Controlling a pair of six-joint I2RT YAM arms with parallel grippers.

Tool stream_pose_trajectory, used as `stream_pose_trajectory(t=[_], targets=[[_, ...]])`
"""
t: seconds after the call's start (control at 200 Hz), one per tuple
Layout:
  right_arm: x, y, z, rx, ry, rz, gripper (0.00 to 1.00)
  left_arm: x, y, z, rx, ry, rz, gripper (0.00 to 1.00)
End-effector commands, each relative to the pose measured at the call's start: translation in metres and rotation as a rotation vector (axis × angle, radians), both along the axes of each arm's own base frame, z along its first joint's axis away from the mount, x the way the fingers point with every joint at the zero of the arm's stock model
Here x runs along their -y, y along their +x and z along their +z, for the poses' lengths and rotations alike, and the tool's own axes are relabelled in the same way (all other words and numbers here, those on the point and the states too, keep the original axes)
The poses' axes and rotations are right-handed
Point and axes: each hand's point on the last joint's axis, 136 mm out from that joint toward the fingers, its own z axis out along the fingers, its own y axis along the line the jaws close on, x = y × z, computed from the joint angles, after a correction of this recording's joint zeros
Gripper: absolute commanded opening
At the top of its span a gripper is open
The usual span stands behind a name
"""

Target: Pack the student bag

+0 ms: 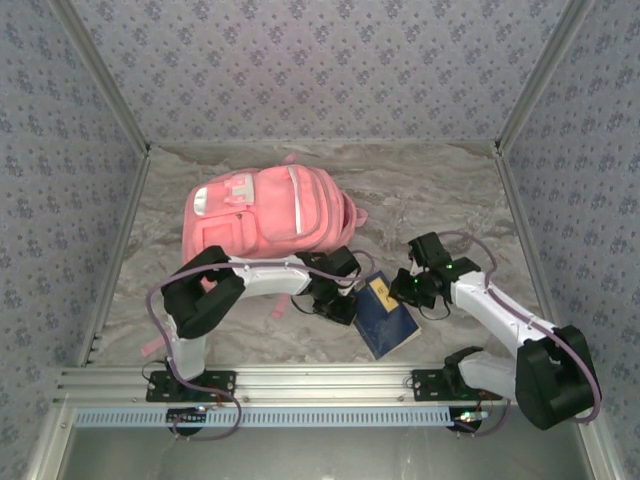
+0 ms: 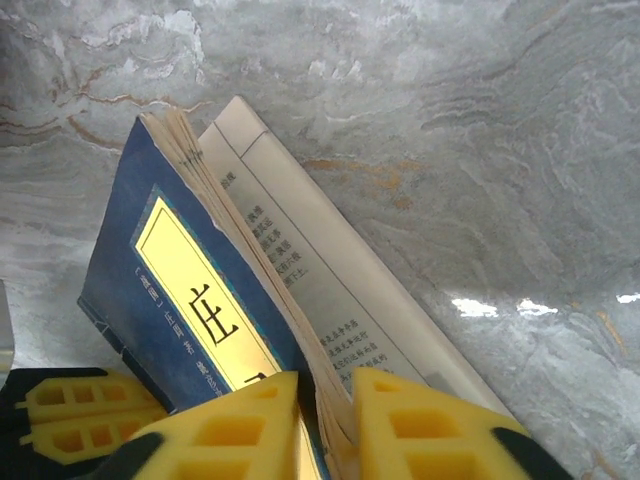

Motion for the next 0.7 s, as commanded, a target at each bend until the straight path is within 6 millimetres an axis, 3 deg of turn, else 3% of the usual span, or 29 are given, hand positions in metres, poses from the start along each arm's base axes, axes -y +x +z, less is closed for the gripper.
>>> stream_pose_trajectory(t=[0.0,0.17,0.41,0.694], targets=[[-0.016,-0.010,0.010,-0.006,0.071,0.077,0.32,-0.007,0.033,0.006,0.119,-0.001,0.073,0.09],[-0.039,-0.017,0.019,-0.003,0.159,0.192,0.48,-0.006,0.038,0.009,0.124,-0.005,0.078,0.10],[-0.031,-0.027,0.024,-0.007,0.125,0.205,0.49,-0.005,0.039,0.010,0.126,-0.003,0.075,0.10],[-0.060,-0.030,0.050,0.010,0.332,0.227,0.56,-0.007,0.038,0.005,0.122,0.006,0.075,0.10]])
